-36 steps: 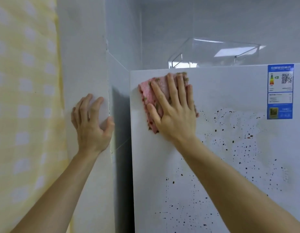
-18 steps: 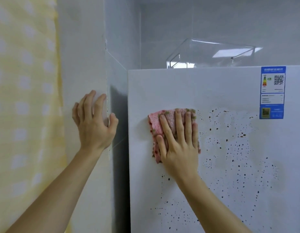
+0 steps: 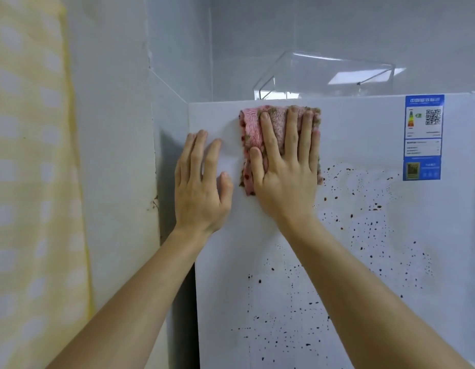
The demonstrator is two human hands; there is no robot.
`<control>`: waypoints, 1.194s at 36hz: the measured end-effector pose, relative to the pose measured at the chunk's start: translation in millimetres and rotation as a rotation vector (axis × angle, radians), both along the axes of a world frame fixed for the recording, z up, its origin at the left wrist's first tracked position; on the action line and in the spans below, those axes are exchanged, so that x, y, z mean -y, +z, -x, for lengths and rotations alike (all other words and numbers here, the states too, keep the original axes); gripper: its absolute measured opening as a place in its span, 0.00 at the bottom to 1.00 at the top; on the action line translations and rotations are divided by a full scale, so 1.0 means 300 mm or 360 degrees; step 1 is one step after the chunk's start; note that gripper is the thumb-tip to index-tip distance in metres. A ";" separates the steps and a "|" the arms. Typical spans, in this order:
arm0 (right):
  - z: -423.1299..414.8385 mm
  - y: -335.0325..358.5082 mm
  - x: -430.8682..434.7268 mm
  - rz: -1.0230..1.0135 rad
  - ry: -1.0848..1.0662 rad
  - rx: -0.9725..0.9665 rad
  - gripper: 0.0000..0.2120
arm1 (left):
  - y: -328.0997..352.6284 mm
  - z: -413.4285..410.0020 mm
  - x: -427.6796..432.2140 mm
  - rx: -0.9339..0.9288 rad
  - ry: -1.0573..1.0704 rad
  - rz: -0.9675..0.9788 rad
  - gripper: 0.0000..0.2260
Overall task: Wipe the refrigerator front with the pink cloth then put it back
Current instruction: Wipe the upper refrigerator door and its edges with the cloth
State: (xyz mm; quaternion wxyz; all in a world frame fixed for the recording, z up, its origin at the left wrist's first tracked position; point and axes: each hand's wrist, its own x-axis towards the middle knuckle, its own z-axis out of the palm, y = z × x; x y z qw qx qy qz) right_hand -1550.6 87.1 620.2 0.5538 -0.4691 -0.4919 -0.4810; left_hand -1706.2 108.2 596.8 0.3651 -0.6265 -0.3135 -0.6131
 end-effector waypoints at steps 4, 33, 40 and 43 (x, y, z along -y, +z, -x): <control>-0.037 -0.144 0.014 0.0072 -0.0010 0.0012 0.27 | 0.000 -0.003 -0.002 -0.0011 -0.0019 0.0011 0.26; -0.228 -0.027 0.051 0.0162 -0.0058 -0.0038 0.29 | 0.018 -0.105 0.033 0.0040 0.0001 -0.0006 0.27; -0.333 -0.321 0.083 0.0285 -0.0026 0.0079 0.28 | -0.001 -0.158 0.033 0.0025 0.0157 -0.0045 0.29; -0.359 -0.340 0.094 0.0317 0.0012 0.0141 0.28 | -0.003 -0.171 0.037 0.0024 0.0164 0.0008 0.29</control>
